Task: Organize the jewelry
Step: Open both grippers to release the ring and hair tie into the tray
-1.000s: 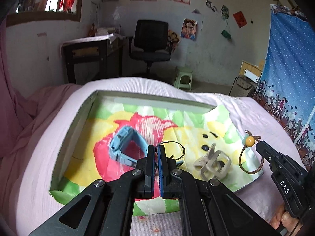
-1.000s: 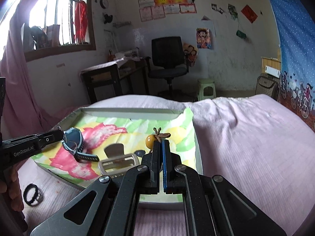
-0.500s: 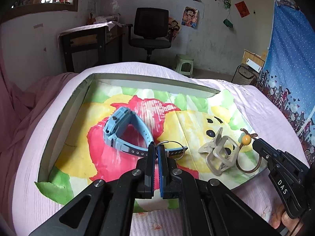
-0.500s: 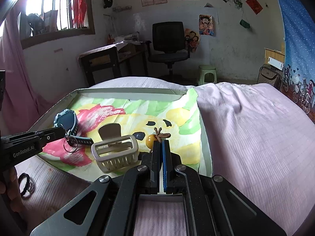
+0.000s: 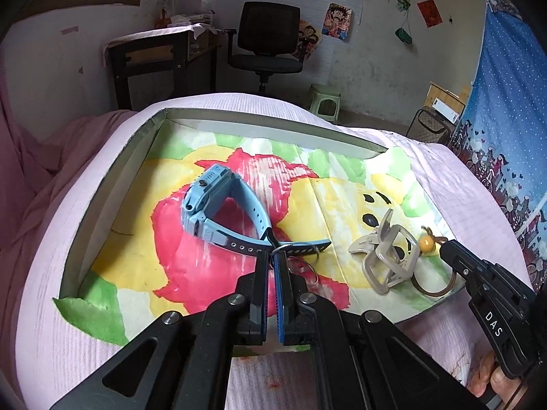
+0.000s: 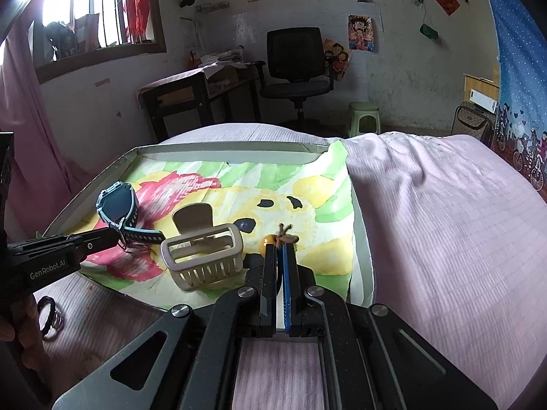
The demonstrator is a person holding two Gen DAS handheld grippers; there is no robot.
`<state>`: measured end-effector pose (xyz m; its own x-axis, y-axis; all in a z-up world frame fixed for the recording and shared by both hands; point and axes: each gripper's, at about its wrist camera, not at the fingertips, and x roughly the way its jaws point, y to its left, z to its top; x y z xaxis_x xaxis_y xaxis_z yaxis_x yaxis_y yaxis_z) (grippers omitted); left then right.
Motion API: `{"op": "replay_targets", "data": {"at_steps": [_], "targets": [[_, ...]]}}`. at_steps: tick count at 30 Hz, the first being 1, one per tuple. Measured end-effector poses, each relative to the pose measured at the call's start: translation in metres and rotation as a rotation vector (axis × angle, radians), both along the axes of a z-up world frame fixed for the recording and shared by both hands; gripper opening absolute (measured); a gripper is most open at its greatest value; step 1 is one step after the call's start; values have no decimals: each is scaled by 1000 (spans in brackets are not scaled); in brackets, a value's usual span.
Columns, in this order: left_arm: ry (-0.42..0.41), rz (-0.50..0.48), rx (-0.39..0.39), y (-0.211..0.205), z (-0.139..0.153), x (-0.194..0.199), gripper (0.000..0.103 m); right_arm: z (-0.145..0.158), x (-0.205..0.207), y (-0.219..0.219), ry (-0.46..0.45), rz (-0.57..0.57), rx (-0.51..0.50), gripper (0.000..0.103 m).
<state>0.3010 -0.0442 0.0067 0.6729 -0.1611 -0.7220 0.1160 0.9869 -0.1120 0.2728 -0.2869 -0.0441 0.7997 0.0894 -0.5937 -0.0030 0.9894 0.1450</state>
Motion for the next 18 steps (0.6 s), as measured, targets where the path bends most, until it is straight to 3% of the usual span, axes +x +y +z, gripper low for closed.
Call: {"op": "replay_targets", "data": {"at_steps": [3, 5, 7, 12, 14, 16, 18], "targets": [[-7, 4, -1, 1, 1, -2, 9, 0, -1, 1, 3, 6, -1, 7], [-20, 12, -5, 3, 4, -6, 31, 1, -3, 1, -2, 9, 2, 14], [-49, 28, -9, 6, 9, -11, 44, 4, -7, 1, -14, 9, 5, 25], [-74, 59, -24, 13, 18, -21, 48, 11, -15, 2, -33, 9, -5, 27], [-87, 67, -25, 16, 21, -25, 56, 15, -20, 2, -48, 9, -3, 29], [-114, 79, -26, 20, 26, -32, 62, 20, -26, 2, -69, 6, -3, 41], [-141, 89, -25, 23, 30, -40, 68, 25, -33, 0, -91, 4, 0, 46]]}}
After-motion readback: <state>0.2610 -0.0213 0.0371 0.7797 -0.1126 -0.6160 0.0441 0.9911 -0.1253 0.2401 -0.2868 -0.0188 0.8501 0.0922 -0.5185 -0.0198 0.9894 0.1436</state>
